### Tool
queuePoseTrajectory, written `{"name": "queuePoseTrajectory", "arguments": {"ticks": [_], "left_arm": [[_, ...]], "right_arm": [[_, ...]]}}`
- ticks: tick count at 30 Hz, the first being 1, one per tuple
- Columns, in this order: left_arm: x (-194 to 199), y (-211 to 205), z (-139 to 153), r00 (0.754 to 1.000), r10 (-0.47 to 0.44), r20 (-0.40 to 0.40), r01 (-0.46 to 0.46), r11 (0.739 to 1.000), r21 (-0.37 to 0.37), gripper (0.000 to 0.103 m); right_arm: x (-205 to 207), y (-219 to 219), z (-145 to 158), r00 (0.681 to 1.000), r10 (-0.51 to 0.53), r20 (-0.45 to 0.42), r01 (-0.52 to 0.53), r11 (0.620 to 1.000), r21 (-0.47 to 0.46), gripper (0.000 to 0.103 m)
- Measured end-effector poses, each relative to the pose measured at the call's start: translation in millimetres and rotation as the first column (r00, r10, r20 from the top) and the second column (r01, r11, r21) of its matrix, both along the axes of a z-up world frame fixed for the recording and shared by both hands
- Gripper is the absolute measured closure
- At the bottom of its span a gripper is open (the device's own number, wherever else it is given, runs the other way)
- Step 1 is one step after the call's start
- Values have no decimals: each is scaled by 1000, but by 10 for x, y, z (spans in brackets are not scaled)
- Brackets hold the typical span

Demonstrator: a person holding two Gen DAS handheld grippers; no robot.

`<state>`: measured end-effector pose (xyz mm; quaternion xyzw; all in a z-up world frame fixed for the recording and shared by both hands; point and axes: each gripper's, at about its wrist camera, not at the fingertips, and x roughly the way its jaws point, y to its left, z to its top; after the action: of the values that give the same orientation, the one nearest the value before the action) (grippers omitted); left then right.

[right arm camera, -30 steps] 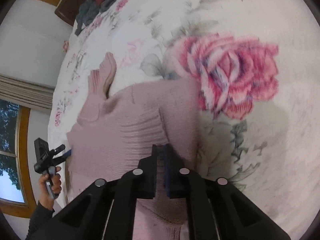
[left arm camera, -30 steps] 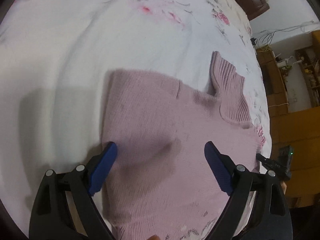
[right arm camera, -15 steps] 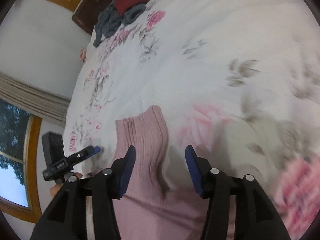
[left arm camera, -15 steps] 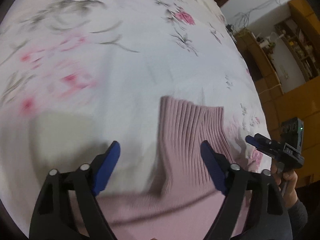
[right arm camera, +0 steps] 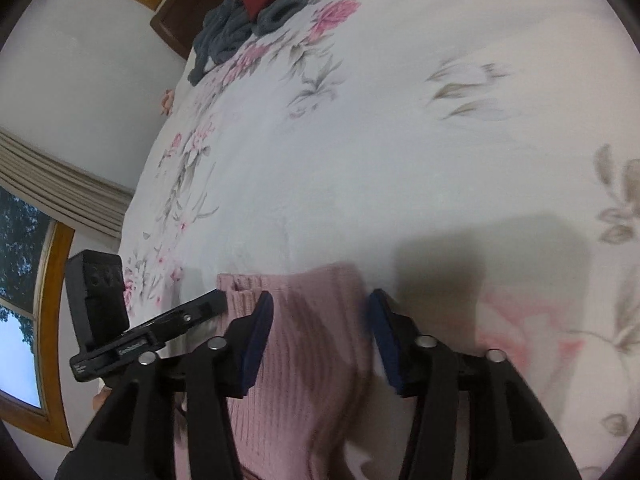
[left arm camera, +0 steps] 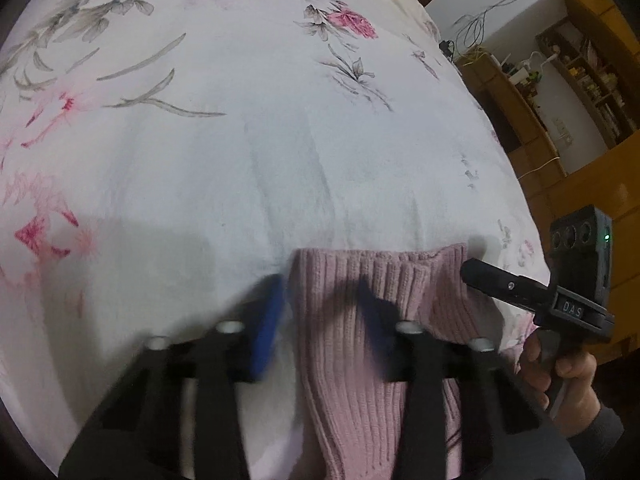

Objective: Fold small clothes

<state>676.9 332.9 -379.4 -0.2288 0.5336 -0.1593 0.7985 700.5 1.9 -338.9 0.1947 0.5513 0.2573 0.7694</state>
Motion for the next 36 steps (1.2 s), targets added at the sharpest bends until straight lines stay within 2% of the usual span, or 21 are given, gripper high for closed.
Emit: {"name": "queuePoseTrajectory", "arguments": {"ticks": [1,2,6,11,15,18,24,27,28,30,32,33,36], "left_arm": [[-12,0,13,1000,2,3,-2,1000,4,95],[-29,1,46,1000,3,15,-3,1000,8,95],[-219,56,360,997,1,80,1,1000,-23,97],[-664,76,1039,984,-54,172,62,997,-41,97],[-1129,20,1433,974,-107,200,118,992,-41,98],[-1482,-58,1537,970,-138,199,148,988,-36,98],[-2017,-75,1358,977,-175,123,177,984,-5,97],[-2231,-155,1097,976,-214,30,213,977,26,96],[-2315,-152,968,979,-202,-21,202,979,35,96],[-2468,-75,737,981,-165,-101,165,986,-3,95],[-2575,32,615,984,-112,-139,108,994,-34,95],[-2628,141,543,985,-64,-159,52,995,-80,95],[-2708,292,489,986,10,-168,-41,982,-182,94]], "right_arm": [[-17,42,12,1000,9,9,-9,1000,-24,81],[-38,64,39,1000,15,22,-14,999,-40,90],[-176,41,296,996,32,78,-29,999,-41,91],[-614,-60,813,985,81,150,-80,997,-12,91],[-997,-91,1133,974,115,197,-116,993,-6,91],[-1321,-99,1317,964,143,224,-141,990,-24,91],[-1980,-111,1322,951,208,229,-183,975,-125,91],[-2266,-114,1085,956,237,175,-201,959,-201,89],[-2373,-118,939,962,245,120,-215,951,-221,84],[-2528,-150,773,967,247,59,-228,947,-227,78],[-2683,-278,671,978,208,25,-199,960,-197,77],[-2712,-364,652,985,171,12,-167,971,-169,77],[-2709,-589,611,997,65,-34,-68,995,-73,76]]}}
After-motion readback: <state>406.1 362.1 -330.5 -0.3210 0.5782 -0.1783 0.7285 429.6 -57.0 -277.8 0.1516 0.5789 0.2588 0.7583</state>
